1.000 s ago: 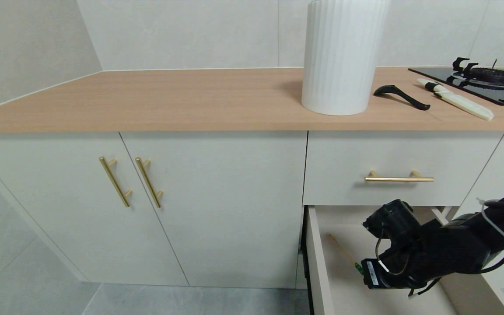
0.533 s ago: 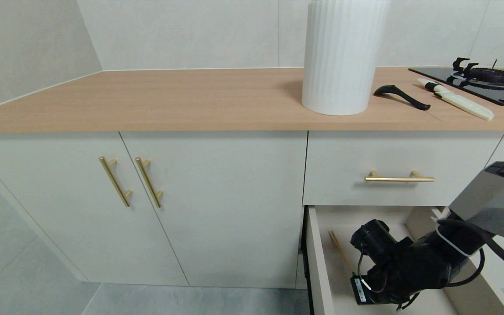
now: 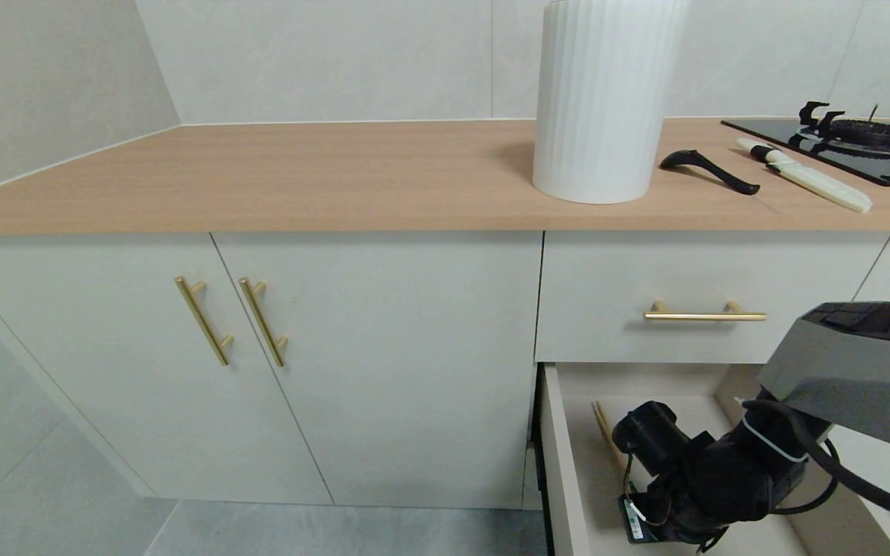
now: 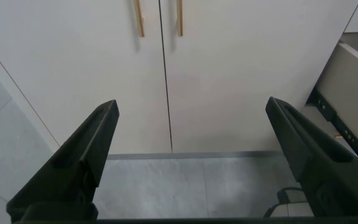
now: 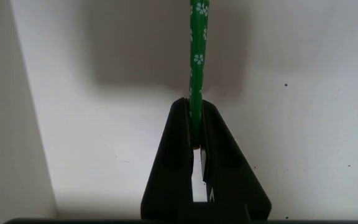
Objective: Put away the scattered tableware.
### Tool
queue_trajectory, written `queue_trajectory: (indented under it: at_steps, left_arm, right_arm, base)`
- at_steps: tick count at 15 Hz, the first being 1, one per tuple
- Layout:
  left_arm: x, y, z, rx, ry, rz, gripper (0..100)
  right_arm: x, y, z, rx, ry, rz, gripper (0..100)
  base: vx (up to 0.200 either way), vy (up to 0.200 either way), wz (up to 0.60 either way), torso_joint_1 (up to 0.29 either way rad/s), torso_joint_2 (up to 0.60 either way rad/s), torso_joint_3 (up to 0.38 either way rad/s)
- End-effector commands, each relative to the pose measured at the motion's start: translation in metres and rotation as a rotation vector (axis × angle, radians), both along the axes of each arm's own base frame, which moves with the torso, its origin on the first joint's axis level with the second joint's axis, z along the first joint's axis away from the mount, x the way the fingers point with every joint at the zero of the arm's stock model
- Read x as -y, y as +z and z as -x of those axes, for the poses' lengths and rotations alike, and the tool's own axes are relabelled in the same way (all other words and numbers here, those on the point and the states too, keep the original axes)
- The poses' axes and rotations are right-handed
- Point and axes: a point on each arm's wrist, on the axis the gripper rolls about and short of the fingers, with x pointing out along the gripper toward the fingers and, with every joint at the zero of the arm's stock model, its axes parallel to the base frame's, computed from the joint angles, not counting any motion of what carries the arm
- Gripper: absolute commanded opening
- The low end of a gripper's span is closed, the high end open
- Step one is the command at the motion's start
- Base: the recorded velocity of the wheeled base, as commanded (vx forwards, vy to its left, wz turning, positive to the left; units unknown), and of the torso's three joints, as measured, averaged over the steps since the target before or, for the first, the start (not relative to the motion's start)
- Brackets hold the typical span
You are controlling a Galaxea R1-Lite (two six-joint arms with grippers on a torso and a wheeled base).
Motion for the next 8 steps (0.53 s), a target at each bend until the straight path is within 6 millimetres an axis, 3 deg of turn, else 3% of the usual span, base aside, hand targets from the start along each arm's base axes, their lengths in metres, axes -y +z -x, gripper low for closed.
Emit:
queue_trajectory:
  at_steps: [1, 3, 4, 8]
  left_arm:
    - [0.0000, 0.0000, 0.0000, 0.000, 0.000, 0.000, 100]
    - [0.0000, 0.0000, 0.0000, 0.000, 0.000, 0.000, 100]
    - [0.0000, 0.0000, 0.0000, 0.000, 0.000, 0.000, 100]
    - [0.0000, 0.0000, 0.0000, 0.000, 0.000, 0.000, 100]
  right_arm:
    - [-0.0001, -0.0011, 0.0001, -0.003, -0.002, 0.002, 0]
    - [-0.0001, -0.0011, 0.0001, -0.004, -0.001, 0.001, 0]
    - [-0.0001, -0.0011, 0.0001, -0.004, -0.001, 0.001, 100]
    - [-0.0003, -0.0009, -0.0003, -0.002, -0.001, 0.000, 100]
  base:
    - [0.000, 0.000, 0.00, 0.000, 0.00, 0.000]
    - [0.000, 0.000, 0.00, 0.000, 0.00, 0.000]
    - [0.000, 0.000, 0.00, 0.000, 0.00, 0.000]
    - [0.000, 0.000, 0.00, 0.000, 0.00, 0.000]
